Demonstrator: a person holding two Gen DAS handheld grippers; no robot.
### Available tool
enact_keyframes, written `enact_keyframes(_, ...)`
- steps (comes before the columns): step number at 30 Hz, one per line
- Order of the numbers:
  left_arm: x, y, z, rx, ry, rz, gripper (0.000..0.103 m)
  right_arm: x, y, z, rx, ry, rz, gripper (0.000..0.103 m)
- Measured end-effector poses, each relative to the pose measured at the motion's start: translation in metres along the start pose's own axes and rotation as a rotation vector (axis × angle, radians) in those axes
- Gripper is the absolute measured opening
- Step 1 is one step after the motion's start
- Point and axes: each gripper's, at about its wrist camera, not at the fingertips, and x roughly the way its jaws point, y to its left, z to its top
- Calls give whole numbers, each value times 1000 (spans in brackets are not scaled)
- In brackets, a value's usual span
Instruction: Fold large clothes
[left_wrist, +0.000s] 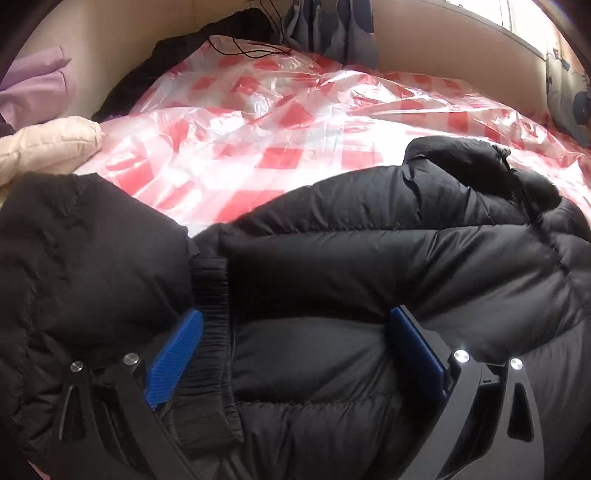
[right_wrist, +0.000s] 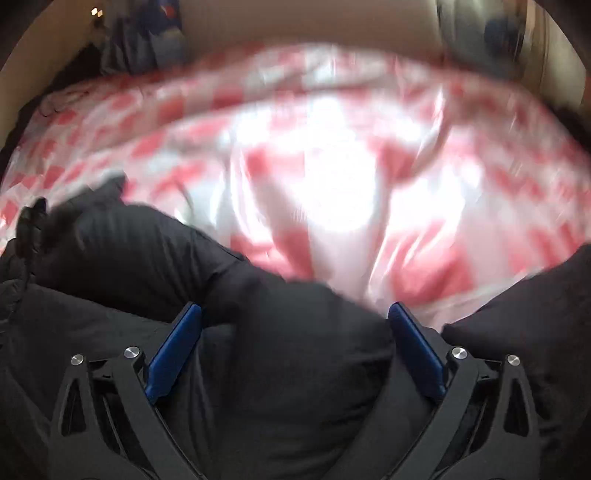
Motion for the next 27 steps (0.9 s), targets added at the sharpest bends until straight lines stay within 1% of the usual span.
enact_keyframes(1, -1, -1, 0, 14, -2, 15, 96, -2, -4, 2, 26, -12, 12, 97)
enact_keyframes(3, -9, -2, 2, 24, -6, 16, 96, -15, -3, 5, 26, -8, 29, 97)
enact_keyframes(4, -19, -1, 2, 22, -17, -1, 96, -35, -3, 2, 24, -40, 77, 97)
enact_keyframes(5, -35, 1, 2, 4, -51, -27, 96, -56, -3, -5, 15, -75, 101, 97)
enact_keyframes(7, -69, 6, -2, -35, -106, -79, 96, -88, -3, -19, -36, -98, 118, 97)
enact_keyframes(8, -78, 7, -5, -49, -113, -100, 96, -99, -5, -32, -44, -101, 120, 97)
enact_keyframes(9, -87, 6, -10, -61, -116, -119, 96, -96, -7, -46, -69, -59, 103, 97)
enact_keyframes(10, -90, 4, -19, -64, -105, -135, 96, -79, -7, -61, -113, 32, 53, 97)
enact_keyframes(11, -84, 1, -25, -55, -70, -135, 96, -63, -9, -76, -156, 97, 47, 97)
enact_keyframes(12, -68, -5, -32, -34, 26, -129, 96, -60, -11, -79, -171, 99, 61, 97)
enact_keyframes(13, -54, -8, -37, -19, 98, -128, 96, -64, -15, -75, -139, 113, 81, 97)
enact_keyframes(14, -49, -8, -38, -18, 137, -129, 96, -70, -20, -72, -102, 115, 112, 97)
enact_keyframes(15, -55, -5, -36, -35, 132, -112, 96, -87, -26, -68, -61, 83, 170, 97)
enact_keyframes(16, -65, -3, -33, -53, 123, -105, 96, -109, -34, -66, -42, 36, 207, 97)
enact_keyframes(18, -90, -2, -30, -84, 110, -146, 96, -142, -62, -66, 1, -34, 244, 97)
enact_keyframes(19, -100, -4, -30, -84, 108, -155, 96, -157, -84, -68, 48, -65, 261, 97)
enact_keyframes(20, -111, -10, -32, -74, 95, -152, 96, -170, -118, -71, 123, -93, 260, 97)
enact_keyframes(21, -114, -15, -35, -62, 93, -141, 96, -173, -146, -72, 185, -97, 233, 97)
enact_keyframes(22, -112, -21, -40, -45, 105, -133, 96, -171, -175, -74, 242, -78, 179, 97)
enact_keyframes(23, -100, -29, -49, -17, 158, -136, 96, -161, -210, -78, 308, -25, 136, 97)
enact_keyframes(24, -83, -34, -58, 2, 222, -140, 97, -153, -228, -80, 358, 18, 152, 97)
enact_keyframes(25, -75, -35, -63, 2, 244, -138, 97, -141, -255, -88, 447, 73, 209, 97)
enact_keyframes(26, -77, -34, -62, -14, 243, -129, 97, -139, -273, -94, 519, 65, 270, 97)
enact_keyframes(27, -83, -32, -59, -30, 241, -117, 97, -145, -285, -97, 565, 21, 322, 97)
